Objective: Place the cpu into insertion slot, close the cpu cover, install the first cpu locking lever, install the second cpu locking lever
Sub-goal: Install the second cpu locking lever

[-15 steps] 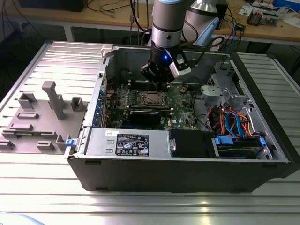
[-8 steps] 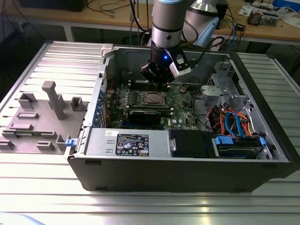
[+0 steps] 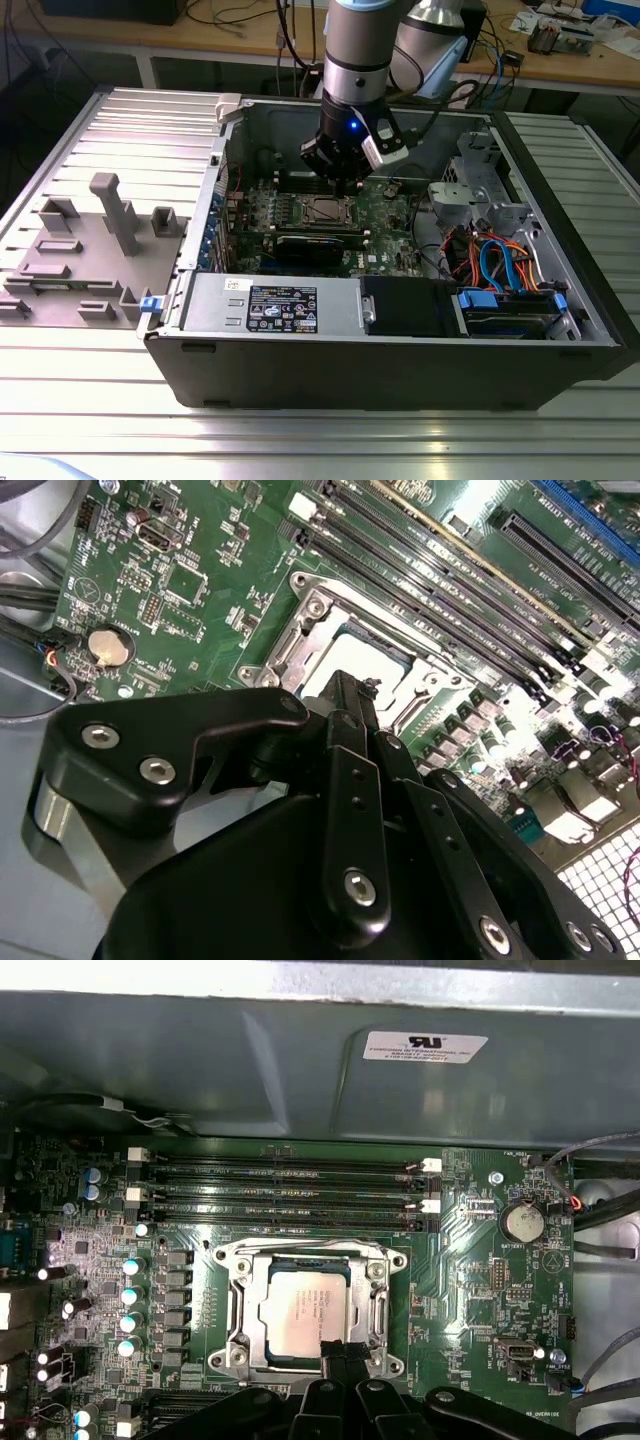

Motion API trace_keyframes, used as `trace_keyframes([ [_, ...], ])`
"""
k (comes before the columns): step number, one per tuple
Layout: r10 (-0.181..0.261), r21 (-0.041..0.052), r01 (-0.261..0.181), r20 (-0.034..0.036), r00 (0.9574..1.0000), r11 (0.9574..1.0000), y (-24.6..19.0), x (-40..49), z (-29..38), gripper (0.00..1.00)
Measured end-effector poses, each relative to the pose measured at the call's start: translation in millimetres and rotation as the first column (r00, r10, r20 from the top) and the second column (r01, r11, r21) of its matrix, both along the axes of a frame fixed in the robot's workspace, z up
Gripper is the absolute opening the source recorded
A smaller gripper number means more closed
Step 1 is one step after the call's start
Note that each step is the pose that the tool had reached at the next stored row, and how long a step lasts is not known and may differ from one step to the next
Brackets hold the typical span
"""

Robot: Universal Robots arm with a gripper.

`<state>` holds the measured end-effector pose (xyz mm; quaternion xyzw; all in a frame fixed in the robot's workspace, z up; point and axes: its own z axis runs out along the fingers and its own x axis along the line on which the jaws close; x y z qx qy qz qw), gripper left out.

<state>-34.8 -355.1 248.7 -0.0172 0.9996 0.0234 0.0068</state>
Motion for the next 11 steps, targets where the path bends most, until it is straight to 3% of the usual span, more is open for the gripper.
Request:
trace_keyframes([
  [11, 0.0, -0.0002, 0.0, -0.0001, 1.0, 1.0, -1.5, 0.0, 0.1, 0.11],
])
